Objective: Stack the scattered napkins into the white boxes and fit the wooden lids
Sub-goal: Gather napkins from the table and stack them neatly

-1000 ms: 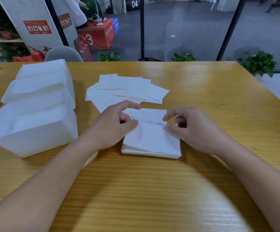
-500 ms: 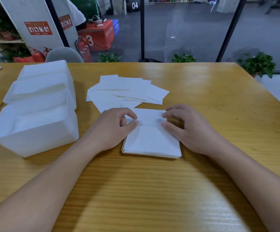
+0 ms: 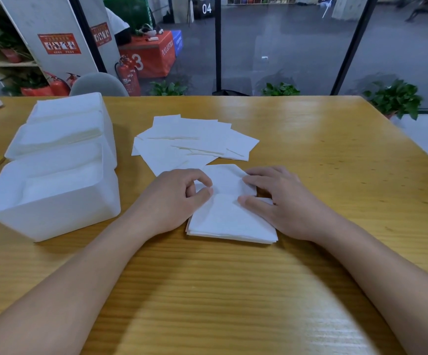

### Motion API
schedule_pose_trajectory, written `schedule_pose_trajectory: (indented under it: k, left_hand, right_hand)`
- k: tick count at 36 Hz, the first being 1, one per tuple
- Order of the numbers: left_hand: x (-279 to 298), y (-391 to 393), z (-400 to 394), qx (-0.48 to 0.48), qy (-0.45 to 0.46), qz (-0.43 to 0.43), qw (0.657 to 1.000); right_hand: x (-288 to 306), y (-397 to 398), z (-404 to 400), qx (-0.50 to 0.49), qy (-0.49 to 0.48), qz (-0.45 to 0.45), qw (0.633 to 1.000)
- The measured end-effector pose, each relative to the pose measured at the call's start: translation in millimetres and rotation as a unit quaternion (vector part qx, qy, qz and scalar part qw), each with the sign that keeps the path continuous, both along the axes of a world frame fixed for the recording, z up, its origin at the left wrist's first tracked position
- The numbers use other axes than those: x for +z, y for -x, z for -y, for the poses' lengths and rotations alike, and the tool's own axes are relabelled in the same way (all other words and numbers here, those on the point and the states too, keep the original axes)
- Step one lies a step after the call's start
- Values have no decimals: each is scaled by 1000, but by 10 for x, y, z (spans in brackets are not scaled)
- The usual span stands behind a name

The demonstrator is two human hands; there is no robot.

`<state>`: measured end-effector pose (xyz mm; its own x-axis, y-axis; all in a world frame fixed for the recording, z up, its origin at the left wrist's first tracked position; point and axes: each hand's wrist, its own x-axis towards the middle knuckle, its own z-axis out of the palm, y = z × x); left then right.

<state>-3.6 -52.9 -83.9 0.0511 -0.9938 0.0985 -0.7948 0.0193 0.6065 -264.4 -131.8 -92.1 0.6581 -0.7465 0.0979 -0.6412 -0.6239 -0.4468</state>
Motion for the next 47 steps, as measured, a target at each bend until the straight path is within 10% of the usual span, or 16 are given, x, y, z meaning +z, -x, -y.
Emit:
schedule_pose_trajectory:
  k: [19, 30, 47]
  left_hand:
    - [65, 43, 10, 44, 90, -159, 982]
    - [179, 112, -71, -38, 115, -253, 960]
    - [290, 60, -125, -49, 52, -267, 961]
  right_hand:
    - [226, -11, -212, 50, 129, 287, 948]
    - [272, -29, -205, -30, -96, 438, 893]
    - [280, 95, -54, -89, -199, 357, 908]
